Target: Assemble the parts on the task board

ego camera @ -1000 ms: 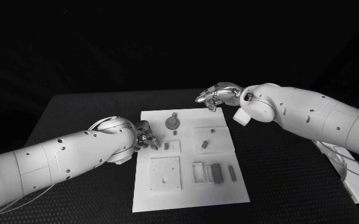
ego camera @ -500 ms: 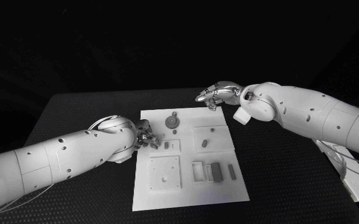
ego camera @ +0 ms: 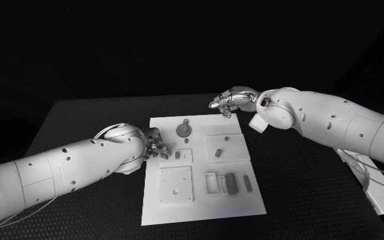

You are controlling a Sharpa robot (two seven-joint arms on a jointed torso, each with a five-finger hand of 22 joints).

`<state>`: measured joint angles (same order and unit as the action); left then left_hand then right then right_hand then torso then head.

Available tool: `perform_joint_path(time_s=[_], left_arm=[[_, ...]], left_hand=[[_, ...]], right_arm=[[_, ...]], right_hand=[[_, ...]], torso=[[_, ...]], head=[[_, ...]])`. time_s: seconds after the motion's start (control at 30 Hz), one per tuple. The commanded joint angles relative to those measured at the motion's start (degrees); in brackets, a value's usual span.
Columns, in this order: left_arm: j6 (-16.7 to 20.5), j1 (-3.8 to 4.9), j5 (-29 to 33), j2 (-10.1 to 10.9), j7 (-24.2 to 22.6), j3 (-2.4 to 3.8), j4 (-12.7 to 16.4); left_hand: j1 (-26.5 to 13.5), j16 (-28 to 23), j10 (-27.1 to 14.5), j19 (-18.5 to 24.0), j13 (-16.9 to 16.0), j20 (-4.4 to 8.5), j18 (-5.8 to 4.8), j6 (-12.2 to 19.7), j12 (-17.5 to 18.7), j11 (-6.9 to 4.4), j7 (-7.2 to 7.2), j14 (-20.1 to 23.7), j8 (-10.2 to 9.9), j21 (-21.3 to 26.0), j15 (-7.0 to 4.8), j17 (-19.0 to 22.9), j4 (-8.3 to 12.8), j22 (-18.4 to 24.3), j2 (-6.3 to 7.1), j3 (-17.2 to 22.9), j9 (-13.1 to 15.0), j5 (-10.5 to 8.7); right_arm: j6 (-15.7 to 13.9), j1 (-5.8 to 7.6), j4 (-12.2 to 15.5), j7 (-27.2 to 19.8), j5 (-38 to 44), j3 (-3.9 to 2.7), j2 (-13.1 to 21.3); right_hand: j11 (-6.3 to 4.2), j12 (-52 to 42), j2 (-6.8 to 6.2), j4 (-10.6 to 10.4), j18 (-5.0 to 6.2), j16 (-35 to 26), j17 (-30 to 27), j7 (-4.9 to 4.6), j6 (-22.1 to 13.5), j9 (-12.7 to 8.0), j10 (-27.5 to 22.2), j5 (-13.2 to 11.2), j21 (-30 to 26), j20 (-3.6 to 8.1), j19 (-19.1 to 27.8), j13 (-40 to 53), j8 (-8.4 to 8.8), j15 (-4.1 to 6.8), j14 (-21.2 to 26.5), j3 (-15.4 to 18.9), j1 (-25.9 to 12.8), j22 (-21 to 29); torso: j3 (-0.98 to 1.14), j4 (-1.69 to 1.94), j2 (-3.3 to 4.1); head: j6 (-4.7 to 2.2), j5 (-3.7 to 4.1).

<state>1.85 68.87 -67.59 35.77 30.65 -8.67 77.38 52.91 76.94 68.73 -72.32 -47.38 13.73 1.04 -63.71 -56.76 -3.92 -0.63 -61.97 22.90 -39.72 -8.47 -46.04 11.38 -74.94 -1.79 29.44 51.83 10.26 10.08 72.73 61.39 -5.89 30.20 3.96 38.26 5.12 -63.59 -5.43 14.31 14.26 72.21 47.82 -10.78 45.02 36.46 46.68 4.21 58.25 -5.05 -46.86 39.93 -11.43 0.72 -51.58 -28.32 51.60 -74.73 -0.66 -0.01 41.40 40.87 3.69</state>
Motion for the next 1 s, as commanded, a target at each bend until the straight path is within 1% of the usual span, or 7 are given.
perform_joint_path(time_s=[0.03,0.23,0.4,0.83,0.87,0.93,1.0], left_arm=[[-0.9,-0.29,-0.9,-0.1,0.6,-0.31,-0.3],[-0.6,-0.42,-1.3,-0.5,0.5,-0.61,-0.5],[-0.6,-0.63,-1.8,-0.9,0.4,-0.73,-1.0],[-0.4,-0.72,-1.8,-1.0,0.4,-0.75,-1.3],[-0.3,-0.72,-1.8,-1.0,0.4,-0.75,-1.3],[-0.1,-0.72,-1.8,-1.0,0.4,-0.75,-1.4],[0.1,-0.72,-1.9,-1.0,0.3,-0.74,-1.5]], left_hand=[[-0.5,0.2,2.1,-1.5,-0.1,1.79,1.86,-0.3,-0.4,-1.96,0.40,-2.5,5.2,-0.2,-2.68,-0.1,1.3,-1.2,0.85,1.9,1.0,-0.09],[-1.3,0.4,2.3,-1.7,-0.3,1.92,1.89,-0.5,-0.6,-2.14,0.59,-2.8,5.6,-0.4,-2.84,-0.2,-0.1,-1.1,2.40,1.6,0.7,-0.35],[-2.7,0.4,2.5,-1.8,-0.4,2.02,1.95,-0.5,-0.7,-2.26,0.71,-2.9,6.0,-0.5,-3.00,-0.2,-1.9,-1.1,4.22,1.0,0.4,-0.76],[-4.8,0.6,2.7,-2.0,-0.6,2.16,2.14,-0.6,-0.8,-2.49,0.94,-3.2,6.7,-0.6,-3.25,-0.2,-4.1,-1.1,6.35,0.4,0.0,-1.22],[-5.0,0.6,2.7,-2.0,-0.7,2.17,2.17,-0.6,-0.8,-2.51,0.96,-3.2,6.8,-0.6,-3.28,-0.3,-4.4,-1.1,6.52,0.3,0.0,-1.39],[-5.2,0.6,2.7,-2.0,-0.7,2.22,2.29,-0.5,-0.9,-2.57,1.03,-3.2,7.0,-0.7,-3.37,-0.3,-5.0,-1.1,6.87,0.3,-0.1,-4.07],[-5.4,0.7,2.7,-2.0,-0.8,2.20,2.31,-0.5,-0.9,-2.59,1.04,-3.3,7.1,-0.7,-3.40,-0.3,-5.4,-1.1,7.07,0.3,-0.2,-4.47]], right_arm=[[0.5,-0.03,0.1,-0.6,0.2,-0.01,0.0],[0.4,-0.03,0.1,-0.5,0.2,-0.01,0.0],[0.5,-0.03,0.0,-0.5,0.2,-0.01,-0.1],[0.4,-0.03,0.1,-0.5,0.2,-0.01,0.0],[0.4,-0.03,0.1,-0.5,0.2,-0.01,0.0],[0.4,-0.03,0.0,-0.5,0.2,-0.01,0.0],[0.3,-0.03,0.0,-0.5,0.2,-0.01,0.0]], right_hand=[[0.00,-0.3,0.15,-0.2,0.74,0.3,-0.1,-0.57,0.0,-0.1,-0.4,-0.3,-0.2,-0.03,-0.2,-0.1,0.23,-0.02,0.3,0.0,-0.2,0.1],[0.00,-0.3,0.15,-0.2,0.74,0.3,-0.1,-0.57,0.0,-0.1,-0.4,-0.3,-0.2,-0.03,-0.2,-0.1,0.23,-0.02,0.3,0.0,-0.2,0.1],[0.00,-0.3,0.18,-0.2,0.74,0.3,-0.1,-0.57,0.0,-0.1,-0.4,-0.3,-0.2,-0.03,-0.2,-0.1,0.22,-0.02,0.3,0.0,-0.2,0.1],[0.00,-0.3,0.18,-0.2,0.74,0.3,-0.1,-0.57,0.0,-0.1,-0.4,-0.3,-0.2,-0.03,-0.2,-0.1,0.22,-0.02,0.3,0.0,-0.2,0.1],[0.00,-0.3,0.18,-0.2,0.74,0.3,-0.1,-0.57,0.0,-0.1,-0.4,-0.3,-0.2,-0.03,-0.2,-0.1,0.22,-0.02,0.3,0.0,-0.2,0.1],[0.00,-0.3,0.18,-0.2,0.74,0.3,-0.1,-0.57,0.0,-0.1,-0.4,-0.3,-0.2,-0.03,-0.2,-0.1,0.22,-0.02,0.3,0.0,-0.2,0.1],[0.00,-0.3,0.17,-0.2,0.74,0.3,-0.1,-0.57,0.0,-0.1,-0.4,-0.3,-0.2,-0.03,-0.2,-0.1,0.22,-0.02,0.3,0.0,-0.2,0.1]], torso=[[0.00,0.01,0.02],[-0.02,-0.02,0.01],[-0.05,-0.02,0.00],[0.00,-0.01,0.01],[0.00,-0.01,0.01],[-0.01,-0.01,0.02],[-0.03,-0.02,0.02]], head=[[0.01,0.01],[0.02,0.02],[0.03,-0.01],[0.20,0.07],[0.20,0.07],[0.19,0.07],[0.19,0.10]])
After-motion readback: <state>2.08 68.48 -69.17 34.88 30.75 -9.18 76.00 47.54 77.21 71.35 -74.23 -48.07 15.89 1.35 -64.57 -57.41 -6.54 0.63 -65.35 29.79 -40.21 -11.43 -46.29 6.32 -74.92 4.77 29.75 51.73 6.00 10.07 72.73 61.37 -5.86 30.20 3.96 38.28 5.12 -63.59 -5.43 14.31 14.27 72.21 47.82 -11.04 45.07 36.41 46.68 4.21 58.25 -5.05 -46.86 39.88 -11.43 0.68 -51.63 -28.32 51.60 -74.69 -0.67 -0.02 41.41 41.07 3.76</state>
